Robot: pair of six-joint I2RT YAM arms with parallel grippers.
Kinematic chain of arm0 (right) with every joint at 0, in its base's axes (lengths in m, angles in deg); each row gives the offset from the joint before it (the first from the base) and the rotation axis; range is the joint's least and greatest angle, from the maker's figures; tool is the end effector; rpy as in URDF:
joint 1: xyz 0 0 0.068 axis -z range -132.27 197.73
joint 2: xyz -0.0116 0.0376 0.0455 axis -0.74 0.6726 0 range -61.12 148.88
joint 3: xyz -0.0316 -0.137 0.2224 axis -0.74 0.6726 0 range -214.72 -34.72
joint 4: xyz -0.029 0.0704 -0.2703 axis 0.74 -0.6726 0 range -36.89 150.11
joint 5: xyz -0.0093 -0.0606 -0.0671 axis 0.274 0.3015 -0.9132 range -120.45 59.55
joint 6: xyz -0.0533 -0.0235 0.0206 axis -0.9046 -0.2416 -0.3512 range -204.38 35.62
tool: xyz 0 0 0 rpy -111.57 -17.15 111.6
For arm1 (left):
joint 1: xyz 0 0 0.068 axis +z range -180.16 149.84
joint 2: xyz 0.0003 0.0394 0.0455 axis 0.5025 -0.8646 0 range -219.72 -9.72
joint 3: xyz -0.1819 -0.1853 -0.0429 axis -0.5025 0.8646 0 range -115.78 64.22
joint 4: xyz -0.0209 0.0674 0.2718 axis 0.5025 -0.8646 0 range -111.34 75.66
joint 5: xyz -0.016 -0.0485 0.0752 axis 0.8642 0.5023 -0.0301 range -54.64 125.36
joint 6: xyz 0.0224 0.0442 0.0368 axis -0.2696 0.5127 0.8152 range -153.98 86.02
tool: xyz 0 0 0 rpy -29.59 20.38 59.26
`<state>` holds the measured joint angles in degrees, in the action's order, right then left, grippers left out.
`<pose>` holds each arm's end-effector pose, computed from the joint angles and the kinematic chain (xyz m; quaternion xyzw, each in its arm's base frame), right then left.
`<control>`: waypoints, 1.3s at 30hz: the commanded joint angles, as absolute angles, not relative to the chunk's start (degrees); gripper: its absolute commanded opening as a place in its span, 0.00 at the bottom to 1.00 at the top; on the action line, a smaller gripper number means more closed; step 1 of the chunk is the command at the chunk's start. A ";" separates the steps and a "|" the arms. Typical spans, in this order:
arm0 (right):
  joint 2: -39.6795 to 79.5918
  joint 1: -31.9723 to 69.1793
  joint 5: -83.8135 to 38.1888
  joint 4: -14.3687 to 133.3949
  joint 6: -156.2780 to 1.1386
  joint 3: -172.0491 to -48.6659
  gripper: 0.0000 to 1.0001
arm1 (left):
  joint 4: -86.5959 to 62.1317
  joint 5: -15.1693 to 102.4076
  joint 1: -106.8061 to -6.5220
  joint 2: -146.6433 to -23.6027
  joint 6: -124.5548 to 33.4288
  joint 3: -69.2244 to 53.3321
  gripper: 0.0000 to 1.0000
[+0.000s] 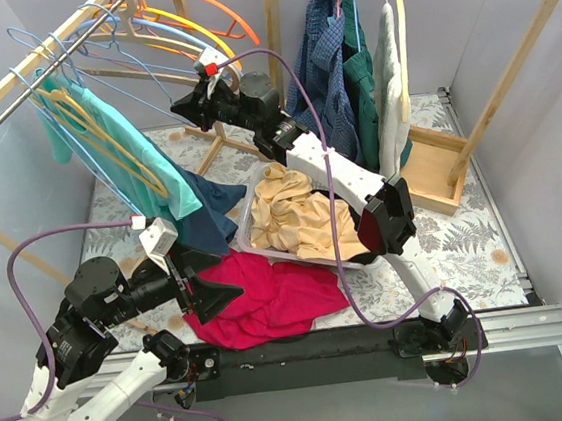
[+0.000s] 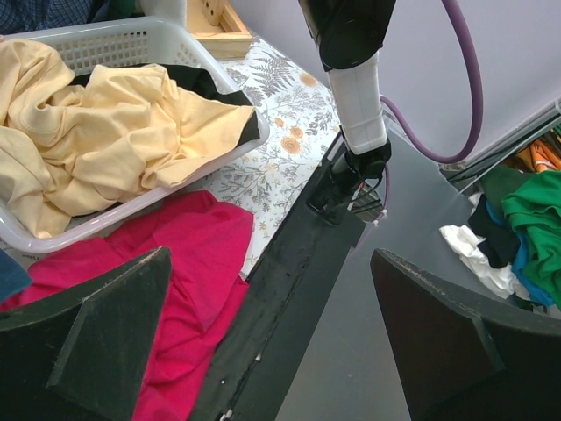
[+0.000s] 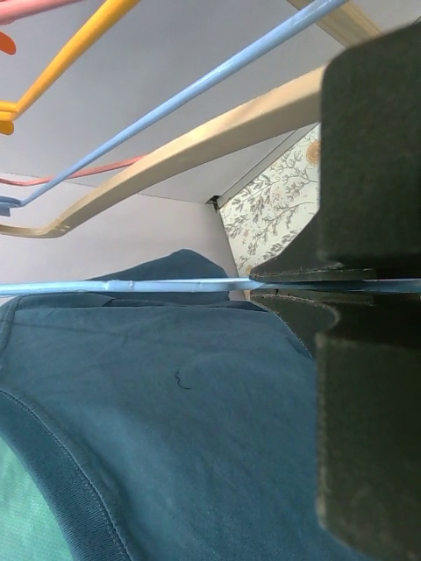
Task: Remove the t-shirt from the hanger
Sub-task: Place the hanger at the clothesline.
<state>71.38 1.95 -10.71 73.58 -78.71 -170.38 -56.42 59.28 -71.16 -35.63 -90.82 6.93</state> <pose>0.3838 0.4170 0.4089 -0.3310 0.5058 0.4353 0.6672 0.0643 -0.0810 0.3923 0.0271 0.7643 -0.5753 0.2899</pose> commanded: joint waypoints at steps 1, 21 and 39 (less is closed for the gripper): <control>70.54 2.20 -10.50 76.63 -78.23 -171.04 0.01 | -57.40 58.74 -71.03 -35.12 -90.76 5.51 0.98; 69.83 0.88 -12.52 76.19 -79.37 -171.48 0.02 | -57.93 58.03 -71.03 -34.24 -91.03 5.69 0.98; 59.29 -0.78 -15.68 80.05 -81.92 -158.84 0.47 | -58.19 57.95 -71.03 -33.27 -90.94 6.04 0.98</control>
<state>66.77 -0.08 -13.77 74.79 -80.40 -162.14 -57.65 58.34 -71.16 -34.08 -90.89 6.93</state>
